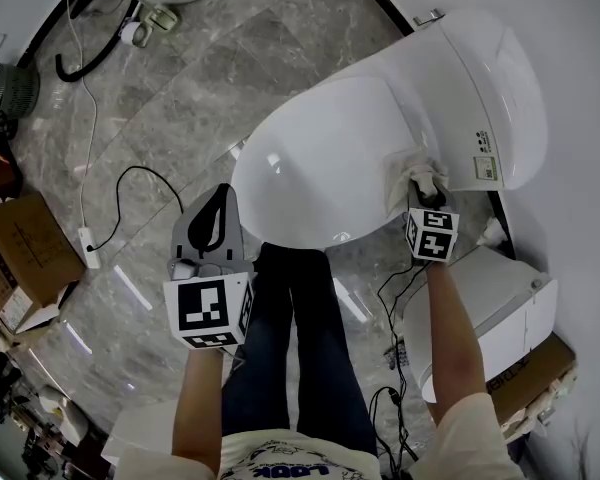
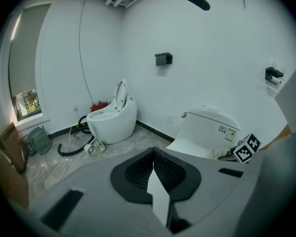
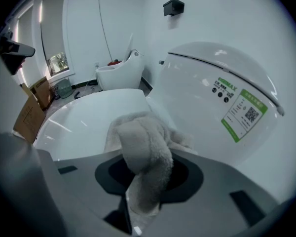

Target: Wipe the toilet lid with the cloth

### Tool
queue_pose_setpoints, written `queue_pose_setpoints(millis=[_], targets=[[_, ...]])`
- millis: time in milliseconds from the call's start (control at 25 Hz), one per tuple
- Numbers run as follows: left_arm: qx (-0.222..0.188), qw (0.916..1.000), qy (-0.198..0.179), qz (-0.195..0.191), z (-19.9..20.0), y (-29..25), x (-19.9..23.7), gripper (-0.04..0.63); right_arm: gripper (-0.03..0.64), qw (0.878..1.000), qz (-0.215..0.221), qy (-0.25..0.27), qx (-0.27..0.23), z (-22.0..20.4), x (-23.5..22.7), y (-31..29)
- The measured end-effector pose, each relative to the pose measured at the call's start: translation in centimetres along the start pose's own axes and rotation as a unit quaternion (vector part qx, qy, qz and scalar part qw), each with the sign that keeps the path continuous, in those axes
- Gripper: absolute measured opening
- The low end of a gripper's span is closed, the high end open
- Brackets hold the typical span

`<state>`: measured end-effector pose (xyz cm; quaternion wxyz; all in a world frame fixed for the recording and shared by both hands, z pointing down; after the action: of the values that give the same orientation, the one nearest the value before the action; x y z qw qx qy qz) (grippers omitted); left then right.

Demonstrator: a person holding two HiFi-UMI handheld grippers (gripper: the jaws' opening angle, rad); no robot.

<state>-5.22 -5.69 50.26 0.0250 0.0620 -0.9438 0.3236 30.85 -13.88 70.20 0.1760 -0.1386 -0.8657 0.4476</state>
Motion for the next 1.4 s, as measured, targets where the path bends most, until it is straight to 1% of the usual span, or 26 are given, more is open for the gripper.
queue_pose_setpoints(millis=[280,600,760,1040,1240,1400], targets=[[-0.003,1.0,0.004,0.0,-0.3,0.8,0.4,0.008,0.114,1.0,-0.007,0.002,0.009,-1.2,1.5,1.2],[-0.007,0.9999,0.011,0.003,-0.8,1.8,1.1,0.008,0.112,1.0,-0.017,-0.009,0.017,-2.9,4.2,2.6],[-0.009,0.9998,0.016,0.01,-1.2,2.6,2.0,0.008,0.112,0.999,-0.025,-0.021,0.024,-3.5,5.8,3.2],[-0.014,0.9992,0.029,0.024,-2.0,4.0,4.2,0.008,0.112,0.997,-0.045,-0.059,0.032,-4.3,8.7,4.2],[-0.013,0.9986,0.039,0.034,-3.0,4.9,5.5,0.008,0.11,0.997,-0.044,-0.058,0.033,-4.8,11.1,4.8],[-0.014,0.9981,0.044,0.04,-3.4,5.4,6.4,0.008,0.11,0.998,-0.04,-0.046,0.034,-5.0,13.2,5.3]])
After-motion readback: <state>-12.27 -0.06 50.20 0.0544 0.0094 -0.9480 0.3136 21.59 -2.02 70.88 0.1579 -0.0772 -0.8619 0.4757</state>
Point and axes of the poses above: the fingertips, and each gripper's own axes: y backward along the fingers, x to its left, z out of its top, the point moved 2 cm from there along y, backward along the fingers, and after that the axes turned 6 degrees about -z, right-handed, at the moved point
